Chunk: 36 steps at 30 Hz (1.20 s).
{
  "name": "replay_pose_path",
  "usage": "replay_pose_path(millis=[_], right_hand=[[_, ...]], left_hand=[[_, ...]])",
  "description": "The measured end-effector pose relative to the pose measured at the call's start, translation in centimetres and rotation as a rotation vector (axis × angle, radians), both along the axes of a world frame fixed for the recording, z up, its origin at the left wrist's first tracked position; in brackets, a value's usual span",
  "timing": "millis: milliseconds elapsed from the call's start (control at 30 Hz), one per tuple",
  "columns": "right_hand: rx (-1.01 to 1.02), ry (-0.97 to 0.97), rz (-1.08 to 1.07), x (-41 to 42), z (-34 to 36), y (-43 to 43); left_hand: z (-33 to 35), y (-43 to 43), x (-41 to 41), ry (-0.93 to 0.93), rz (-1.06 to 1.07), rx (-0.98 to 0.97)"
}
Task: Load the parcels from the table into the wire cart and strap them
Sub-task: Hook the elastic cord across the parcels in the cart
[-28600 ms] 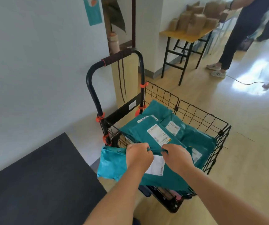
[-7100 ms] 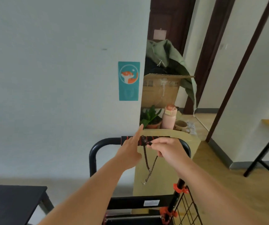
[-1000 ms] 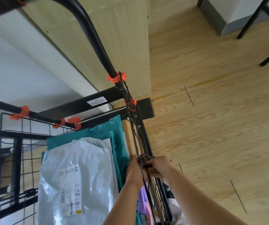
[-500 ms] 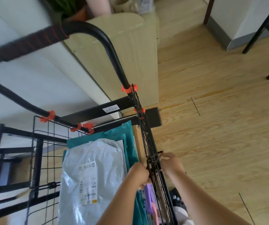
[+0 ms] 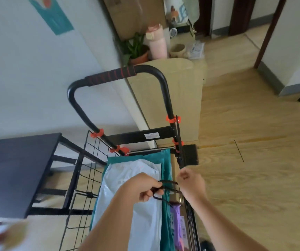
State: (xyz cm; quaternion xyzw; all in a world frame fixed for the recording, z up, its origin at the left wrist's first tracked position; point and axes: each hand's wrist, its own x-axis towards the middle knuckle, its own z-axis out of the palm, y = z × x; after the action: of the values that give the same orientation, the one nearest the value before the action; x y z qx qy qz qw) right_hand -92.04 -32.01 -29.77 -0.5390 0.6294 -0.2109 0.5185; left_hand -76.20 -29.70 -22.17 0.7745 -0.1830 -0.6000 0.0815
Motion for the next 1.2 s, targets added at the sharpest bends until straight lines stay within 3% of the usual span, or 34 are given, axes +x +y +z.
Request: replay_pose_path(millis=[133, 267, 400, 533, 667, 933, 1100, 1200], right_hand=[[0.103, 0.043, 0.474, 2.2, 1.7, 0.9], [-0.069, 0.253, 0.7, 3.0, 2.3, 1.7], [-0.285, 0.408, 0.579, 3.4, 3.1, 2.0], [-0.324, 0.339, 0.505, 3.7, 3.2, 2.9], [-0.25, 0.169, 0.37, 6.0, 4.6, 3.9], [-0.295, -0.007, 0.287, 12.3, 8.6, 4.6], [-0.099, -0.048, 0.307, 16.1, 7.5, 5.3], [-0.124, 0.094, 0.505, 18.8, 5.4, 6.2]], left_hand=[[1.8, 1.7, 1.7, 0.021, -0.04, 0.075], [2.1, 2.9, 2.5, 0.115, 0.034, 0.126], [2.4, 2.4, 2.2, 0.207, 0.05, 0.079], [2.3, 2.5, 3.7, 0.199, -0.004, 0.08], [2.1, 4.2, 6.4, 0.109, -0.127, 0.052], [1.5, 6.4, 11.5, -0.23, -0.5, -0.116], [-0.9, 8.4, 15.8, -0.306, -0.459, -0.226], [-1.9, 9.5, 18.7, -0.356, -0.441, -0.228]])
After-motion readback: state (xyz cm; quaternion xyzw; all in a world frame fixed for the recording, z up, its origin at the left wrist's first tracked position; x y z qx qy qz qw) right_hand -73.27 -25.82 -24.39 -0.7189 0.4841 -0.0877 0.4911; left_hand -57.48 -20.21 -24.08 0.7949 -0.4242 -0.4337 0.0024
